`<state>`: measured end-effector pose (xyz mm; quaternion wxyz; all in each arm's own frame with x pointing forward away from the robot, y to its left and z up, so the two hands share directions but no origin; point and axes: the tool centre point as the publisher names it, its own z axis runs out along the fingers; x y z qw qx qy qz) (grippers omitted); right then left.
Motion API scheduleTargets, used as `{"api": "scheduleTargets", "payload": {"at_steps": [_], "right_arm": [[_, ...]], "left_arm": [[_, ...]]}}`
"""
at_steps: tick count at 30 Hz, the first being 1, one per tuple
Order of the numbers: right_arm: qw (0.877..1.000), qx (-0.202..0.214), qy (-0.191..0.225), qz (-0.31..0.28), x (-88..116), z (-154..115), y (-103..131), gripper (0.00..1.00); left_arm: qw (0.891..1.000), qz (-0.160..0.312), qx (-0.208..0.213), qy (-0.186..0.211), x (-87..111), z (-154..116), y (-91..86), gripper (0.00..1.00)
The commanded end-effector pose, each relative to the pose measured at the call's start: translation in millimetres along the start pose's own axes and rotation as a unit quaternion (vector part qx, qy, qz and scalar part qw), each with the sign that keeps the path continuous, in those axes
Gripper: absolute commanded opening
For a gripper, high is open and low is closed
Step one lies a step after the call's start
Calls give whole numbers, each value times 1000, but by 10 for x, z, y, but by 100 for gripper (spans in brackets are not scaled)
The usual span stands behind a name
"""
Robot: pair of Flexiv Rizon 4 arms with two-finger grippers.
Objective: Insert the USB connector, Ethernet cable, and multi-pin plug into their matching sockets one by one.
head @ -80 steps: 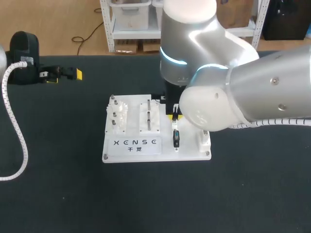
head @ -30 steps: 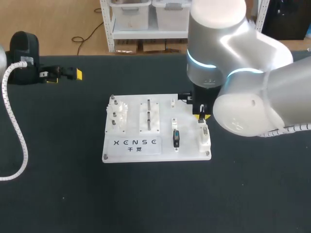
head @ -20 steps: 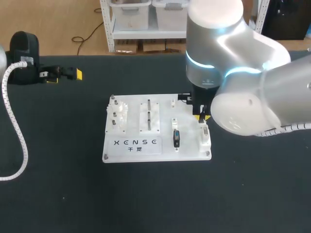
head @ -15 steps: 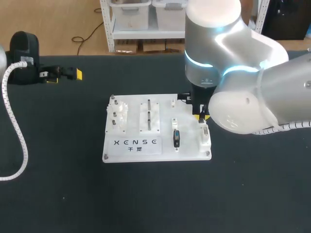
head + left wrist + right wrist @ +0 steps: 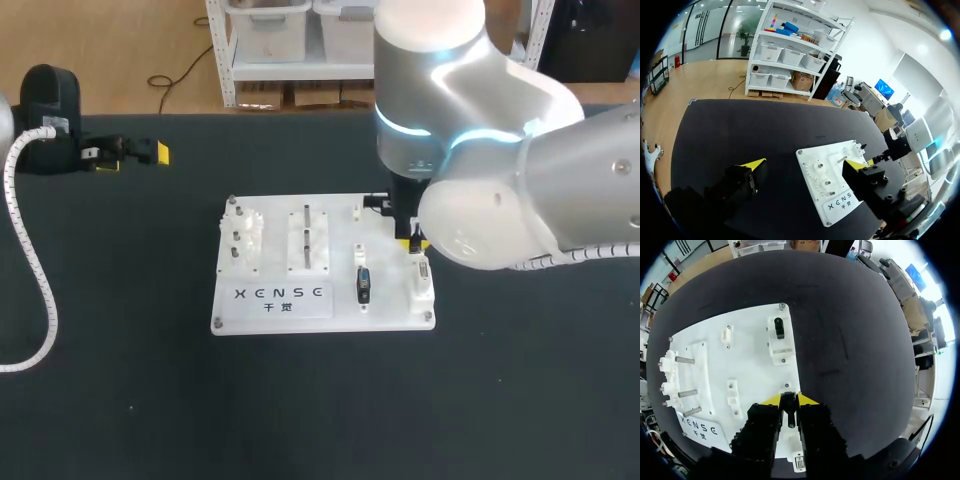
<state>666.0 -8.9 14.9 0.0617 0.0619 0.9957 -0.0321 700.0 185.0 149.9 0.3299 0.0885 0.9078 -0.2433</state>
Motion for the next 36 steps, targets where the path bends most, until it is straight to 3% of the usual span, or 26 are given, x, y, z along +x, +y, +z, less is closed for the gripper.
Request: {"api": "scheduleTargets", "payload": {"at_steps": [1,6,8,16,36], "right_arm": [[1000,-4,-20,-1,-9,33,11,100],[999,-14,-50,-5,-62,-221,77,100],[997,2,-76,-3,-54,-333,112,100],[996,-32,-80,-25,166,-603,352,100],[999,-41,-7,-26,766,-389,709,100]], "left_arm": [[1000,0,0,0,0,0,0,100],[1000,0,0,0,0,0,0,100],[1000,0,0,0,0,0,0,100],[1000,0,0,0,0,0,0,100],[1000,0,0,0,0,0,0,100]]}}
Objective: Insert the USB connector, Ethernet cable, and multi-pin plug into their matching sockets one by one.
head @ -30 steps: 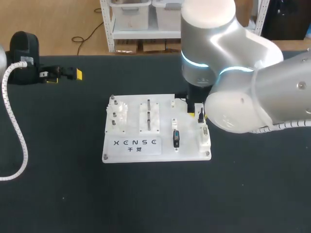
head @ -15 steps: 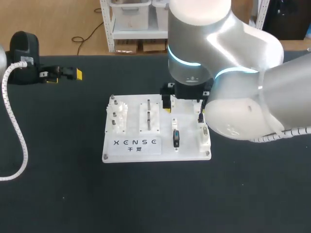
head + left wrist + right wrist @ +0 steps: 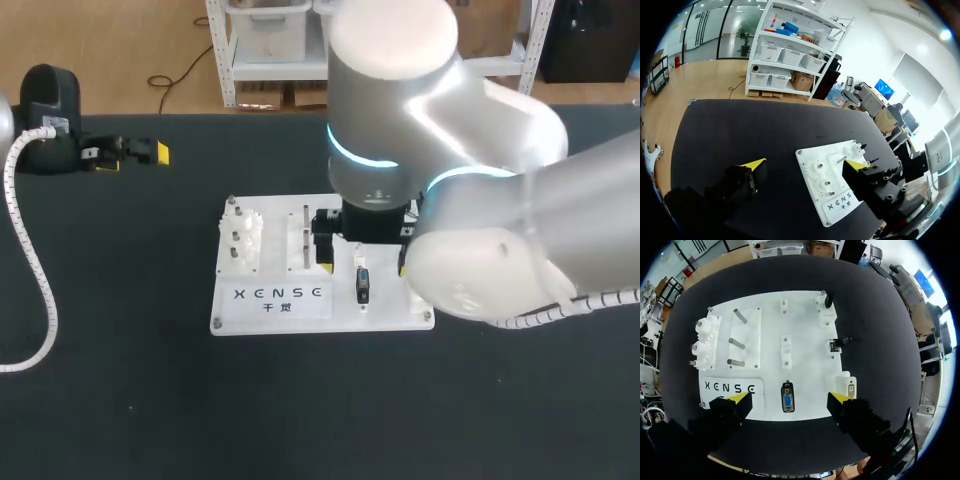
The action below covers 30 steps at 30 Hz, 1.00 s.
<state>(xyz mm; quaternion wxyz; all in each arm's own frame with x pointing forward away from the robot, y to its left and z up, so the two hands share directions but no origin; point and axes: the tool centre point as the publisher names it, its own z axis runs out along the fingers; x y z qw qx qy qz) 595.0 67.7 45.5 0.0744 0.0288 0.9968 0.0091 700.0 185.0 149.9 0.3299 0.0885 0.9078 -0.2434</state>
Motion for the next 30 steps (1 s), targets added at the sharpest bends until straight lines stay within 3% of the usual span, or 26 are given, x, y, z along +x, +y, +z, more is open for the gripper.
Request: {"api": "scheduleTargets", "payload": {"at_steps": [1,4,19,23,30], "right_arm": [[1000,-4,1,8,13,66,57,100],[1000,-25,-3,12,3,78,64,100],[1000,-25,-3,12,3,78,64,100],[1000,1,8,13,-6,154,71,100],[1000,-2,20,7,22,193,56,100]], "left_arm": [[1000,0,0,0,0,0,0,100],[1000,0,0,0,0,0,0,100],[1000,0,0,0,0,0,0,100],[1000,0,0,0,0,0,0,100],[1000,0,0,0,0,0,0,100]]}}
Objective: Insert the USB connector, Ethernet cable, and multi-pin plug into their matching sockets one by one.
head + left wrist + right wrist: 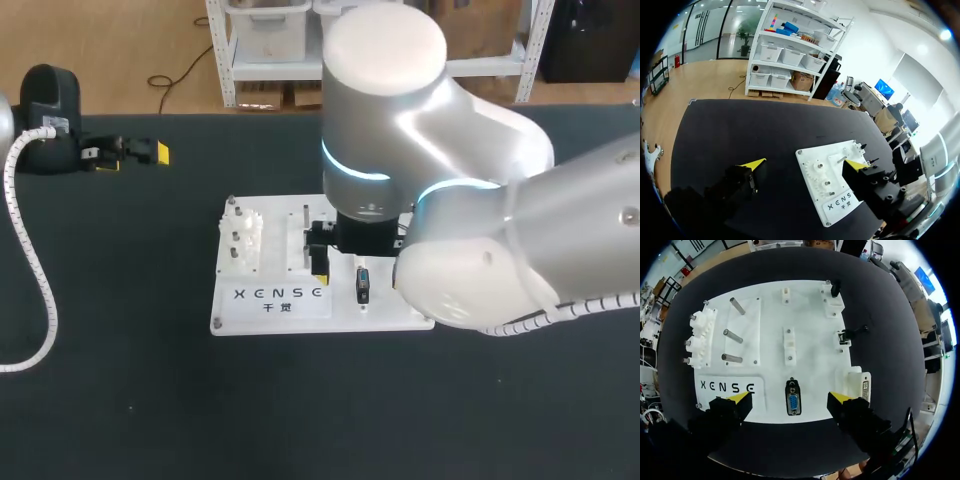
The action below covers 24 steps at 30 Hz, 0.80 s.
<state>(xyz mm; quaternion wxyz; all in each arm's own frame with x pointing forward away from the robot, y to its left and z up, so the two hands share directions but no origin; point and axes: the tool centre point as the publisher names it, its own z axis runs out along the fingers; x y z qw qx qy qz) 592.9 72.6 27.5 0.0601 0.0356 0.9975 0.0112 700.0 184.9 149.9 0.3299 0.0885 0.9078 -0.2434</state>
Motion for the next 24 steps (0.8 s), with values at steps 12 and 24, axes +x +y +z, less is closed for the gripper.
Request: {"api": "scheduleTargets", "payload": {"at_steps": [12,24], "right_arm": [[1000,5,20,0,-41,86,-6,40],[1000,2,18,-6,5,167,-14,22]], "left_arm": [[1000,0,0,0,0,0,0,100],[1000,0,0,0,0,0,0,100]]}}
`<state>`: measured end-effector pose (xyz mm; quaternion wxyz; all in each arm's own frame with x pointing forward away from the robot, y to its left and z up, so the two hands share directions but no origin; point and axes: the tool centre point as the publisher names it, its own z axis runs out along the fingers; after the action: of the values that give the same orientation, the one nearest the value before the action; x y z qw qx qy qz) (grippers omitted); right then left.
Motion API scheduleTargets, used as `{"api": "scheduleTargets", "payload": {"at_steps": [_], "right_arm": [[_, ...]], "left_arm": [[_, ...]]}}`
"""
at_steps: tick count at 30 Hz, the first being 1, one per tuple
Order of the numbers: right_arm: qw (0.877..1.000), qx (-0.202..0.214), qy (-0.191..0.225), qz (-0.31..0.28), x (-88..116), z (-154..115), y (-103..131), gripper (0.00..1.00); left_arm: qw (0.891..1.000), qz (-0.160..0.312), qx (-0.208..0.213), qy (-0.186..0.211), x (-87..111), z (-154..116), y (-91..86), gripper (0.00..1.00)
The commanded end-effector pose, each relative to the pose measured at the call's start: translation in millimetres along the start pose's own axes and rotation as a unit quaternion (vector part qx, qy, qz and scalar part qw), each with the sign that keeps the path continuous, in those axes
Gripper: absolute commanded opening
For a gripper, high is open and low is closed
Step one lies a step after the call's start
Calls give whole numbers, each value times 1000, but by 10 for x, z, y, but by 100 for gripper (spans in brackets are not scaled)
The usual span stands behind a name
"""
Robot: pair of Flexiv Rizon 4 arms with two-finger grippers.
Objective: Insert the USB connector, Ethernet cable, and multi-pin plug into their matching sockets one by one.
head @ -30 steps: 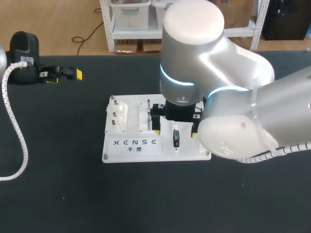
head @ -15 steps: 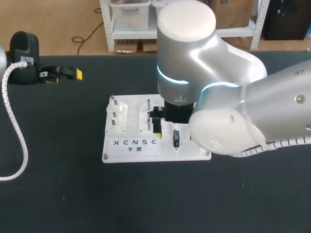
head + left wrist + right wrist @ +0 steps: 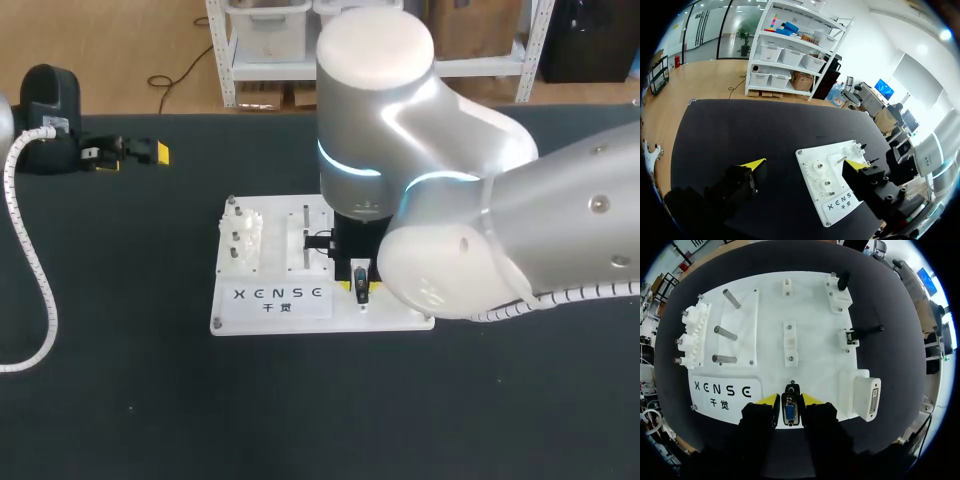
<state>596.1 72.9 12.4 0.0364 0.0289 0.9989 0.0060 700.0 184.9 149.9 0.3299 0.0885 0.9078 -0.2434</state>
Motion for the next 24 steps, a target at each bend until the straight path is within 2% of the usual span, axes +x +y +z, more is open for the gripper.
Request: {"api": "scheduleTargets", "payload": {"at_steps": [1,5,7,8,24], "right_arm": [[1000,-4,-8,-1,17,15,-16,21],[1000,-4,-9,-3,11,16,-44,18],[1000,-4,-10,-3,9,18,-68,13],[1000,-4,-12,-4,8,16,-79,0],[999,-27,-43,-7,-17,-164,-158,0]], "left_arm": [[1000,0,0,0,0,0,0,100],[1000,0,0,0,0,0,0,100],[1000,0,0,0,0,0,0,100],[1000,0,0,0,0,0,0,100],[1000,0,0,0,0,0,0,100]]}}
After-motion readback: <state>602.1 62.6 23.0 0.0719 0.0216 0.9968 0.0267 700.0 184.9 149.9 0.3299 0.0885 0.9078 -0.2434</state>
